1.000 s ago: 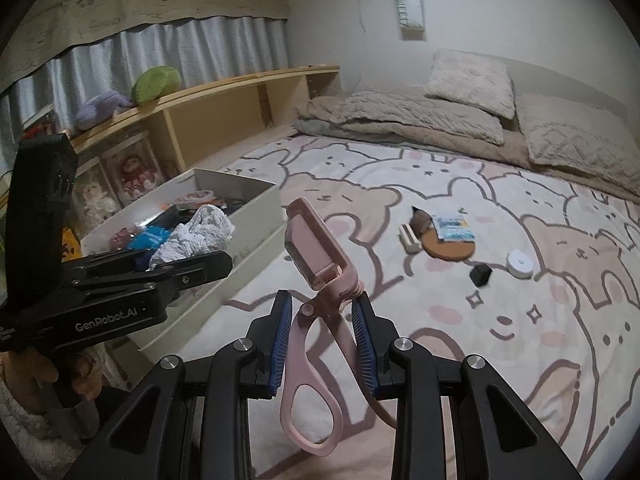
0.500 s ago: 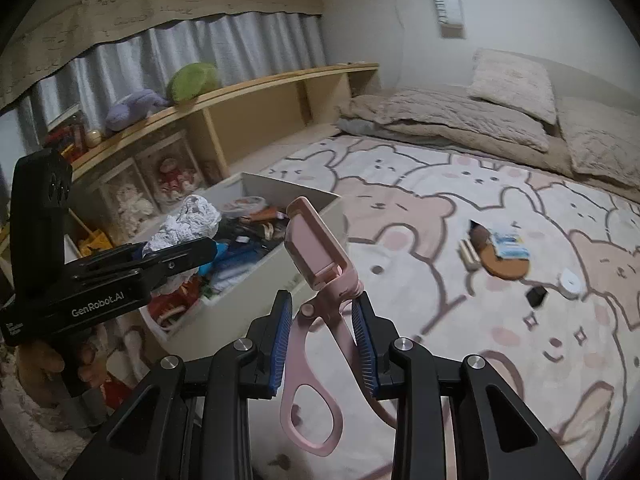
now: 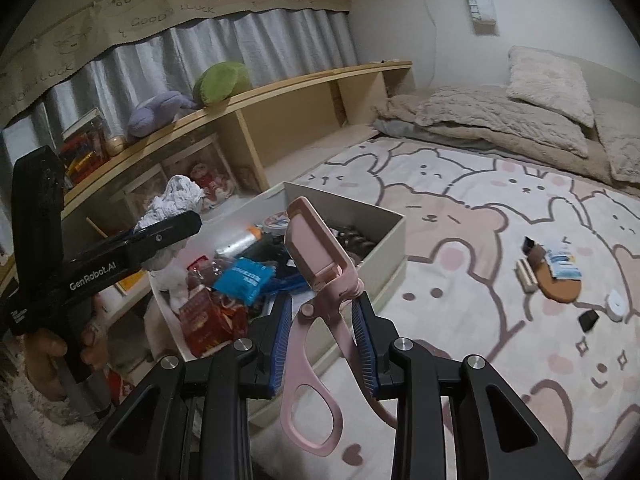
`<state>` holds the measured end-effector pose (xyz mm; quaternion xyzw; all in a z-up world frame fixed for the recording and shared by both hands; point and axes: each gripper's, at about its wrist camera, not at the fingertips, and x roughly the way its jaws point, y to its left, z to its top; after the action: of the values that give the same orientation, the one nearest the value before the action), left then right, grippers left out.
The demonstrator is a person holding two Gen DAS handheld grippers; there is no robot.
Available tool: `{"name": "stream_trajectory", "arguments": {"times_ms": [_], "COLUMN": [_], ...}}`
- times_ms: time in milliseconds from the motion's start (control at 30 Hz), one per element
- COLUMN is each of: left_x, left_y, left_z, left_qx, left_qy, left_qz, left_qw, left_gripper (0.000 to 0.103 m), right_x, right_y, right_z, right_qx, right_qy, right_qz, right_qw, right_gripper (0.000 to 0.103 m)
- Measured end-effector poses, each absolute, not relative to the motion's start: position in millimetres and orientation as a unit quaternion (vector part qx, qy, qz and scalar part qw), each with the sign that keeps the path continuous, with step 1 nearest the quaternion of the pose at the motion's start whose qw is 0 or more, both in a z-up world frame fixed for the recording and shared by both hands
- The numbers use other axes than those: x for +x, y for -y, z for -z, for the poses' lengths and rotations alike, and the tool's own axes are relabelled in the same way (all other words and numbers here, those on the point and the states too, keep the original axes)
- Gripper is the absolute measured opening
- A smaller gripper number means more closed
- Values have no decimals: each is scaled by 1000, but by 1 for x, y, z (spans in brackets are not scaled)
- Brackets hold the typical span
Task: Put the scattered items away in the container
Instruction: 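Carry the cloth ball and pink scissors with both tools toward the shoe box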
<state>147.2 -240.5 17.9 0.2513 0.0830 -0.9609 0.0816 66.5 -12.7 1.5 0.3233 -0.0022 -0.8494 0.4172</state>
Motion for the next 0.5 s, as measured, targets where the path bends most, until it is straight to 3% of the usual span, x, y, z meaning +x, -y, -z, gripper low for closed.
{"name": "stream_trajectory", "arguments": {"times_ms": [500], "left_x": [141], "left_y": [274], "left_z": [-12], "left_qx": [257], "left_qy": [-90], "left_qz": [957], "left_qw": [96], "left_gripper": [44], "right_x": [36], "right_y": [56], "right_z": [-9], "right_qx": [332], "right_qy": [-10], "right_qz": [834], "right_qw": [441], "right_gripper": [31]}}
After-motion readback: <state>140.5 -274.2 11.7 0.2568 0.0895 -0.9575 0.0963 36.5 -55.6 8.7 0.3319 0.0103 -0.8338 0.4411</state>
